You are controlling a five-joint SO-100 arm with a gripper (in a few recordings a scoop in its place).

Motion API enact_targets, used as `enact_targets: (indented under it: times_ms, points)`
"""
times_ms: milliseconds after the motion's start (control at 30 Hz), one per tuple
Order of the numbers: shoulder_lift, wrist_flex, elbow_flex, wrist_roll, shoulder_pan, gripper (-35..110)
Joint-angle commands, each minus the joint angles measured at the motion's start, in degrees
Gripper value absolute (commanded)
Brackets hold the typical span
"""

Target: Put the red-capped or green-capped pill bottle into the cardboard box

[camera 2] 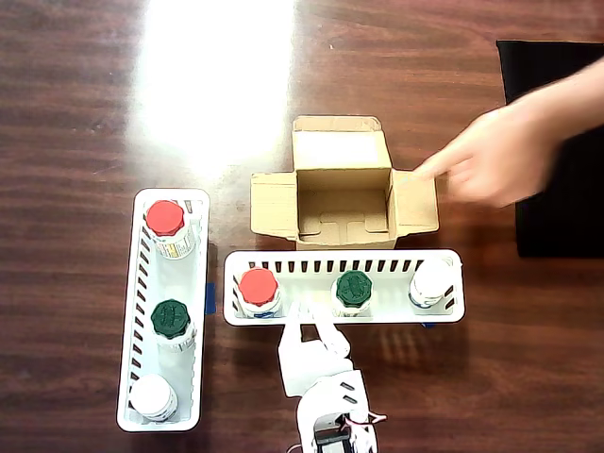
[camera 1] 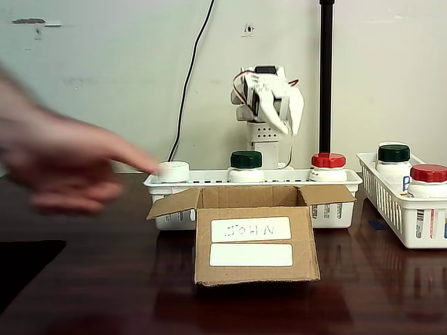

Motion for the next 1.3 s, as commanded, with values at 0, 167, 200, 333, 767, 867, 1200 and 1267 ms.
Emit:
enact_targets:
  times_ms: [0, 167, 200, 333, 767, 867, 1200, 1267]
  points:
    - [5.01, 3.60, -10.28, -0.70, -6.77, 1]
    - [4.48, 8.44, -18.63, -2.81, -15.03, 1]
    - [3.87, 8.88, -19.95, -2.72, -16.26, 1]
    - [-0.88, 6.06, -21.71, -1.76, -19.07, 11]
    - [-26.10, -26.02, -18.63, 2.46, -26.02, 80]
    - [-34.98, -32.87, -20.13, 2.64, -26.46, 85]
    - [-68.55, -55.55, -28.48, 1.85, -27.16, 86]
    - [-74.88, -59.68, -30.76, 1.85, -27.16, 86]
